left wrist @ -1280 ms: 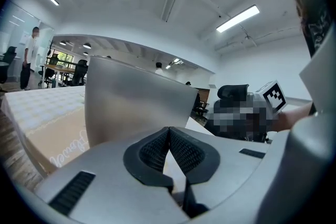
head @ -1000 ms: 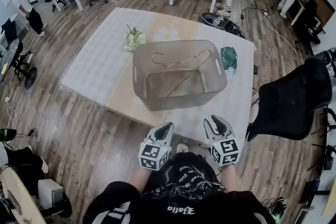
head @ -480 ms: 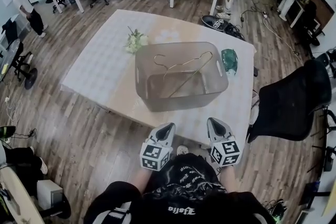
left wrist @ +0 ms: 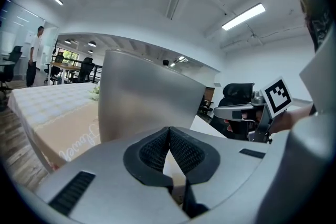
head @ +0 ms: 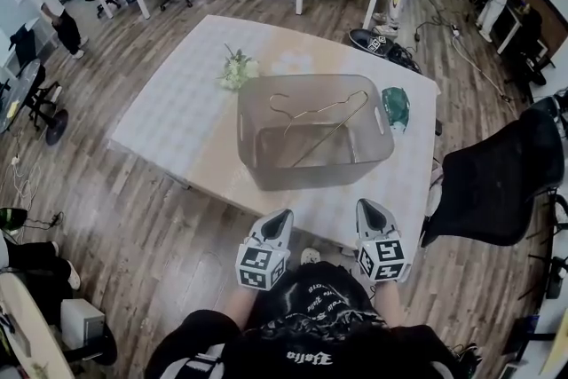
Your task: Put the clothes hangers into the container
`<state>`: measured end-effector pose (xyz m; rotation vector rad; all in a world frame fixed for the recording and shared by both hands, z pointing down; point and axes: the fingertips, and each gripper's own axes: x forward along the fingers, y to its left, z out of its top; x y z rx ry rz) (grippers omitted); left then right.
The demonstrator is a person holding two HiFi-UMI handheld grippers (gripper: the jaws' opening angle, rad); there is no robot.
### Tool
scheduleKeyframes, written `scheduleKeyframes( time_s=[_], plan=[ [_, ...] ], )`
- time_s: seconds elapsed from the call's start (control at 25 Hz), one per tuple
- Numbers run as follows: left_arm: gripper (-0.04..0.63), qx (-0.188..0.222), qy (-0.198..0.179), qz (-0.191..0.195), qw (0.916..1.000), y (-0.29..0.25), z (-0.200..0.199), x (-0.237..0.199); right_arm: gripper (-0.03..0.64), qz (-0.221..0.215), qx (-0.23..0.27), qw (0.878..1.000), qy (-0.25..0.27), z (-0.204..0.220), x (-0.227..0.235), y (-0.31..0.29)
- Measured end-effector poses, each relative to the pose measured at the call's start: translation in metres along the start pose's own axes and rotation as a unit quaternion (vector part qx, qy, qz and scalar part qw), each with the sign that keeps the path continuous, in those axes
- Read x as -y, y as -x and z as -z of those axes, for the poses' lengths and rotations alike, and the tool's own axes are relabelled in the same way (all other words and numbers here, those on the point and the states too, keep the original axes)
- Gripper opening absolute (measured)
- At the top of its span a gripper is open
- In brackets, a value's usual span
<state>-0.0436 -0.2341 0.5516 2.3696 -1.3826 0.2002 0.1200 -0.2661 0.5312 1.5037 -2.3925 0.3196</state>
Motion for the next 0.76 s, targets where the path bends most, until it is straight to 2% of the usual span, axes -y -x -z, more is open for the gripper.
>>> scheduleKeyframes(
  time_s=[0.76],
  plan=[
    [0.020,0.008,-0.014,-0.017,0.9997,-0.001,-0.010,-0.009,0.008,0.005,-0.009,1.000,0.017,0.011,0.010,-0.002]
  ],
)
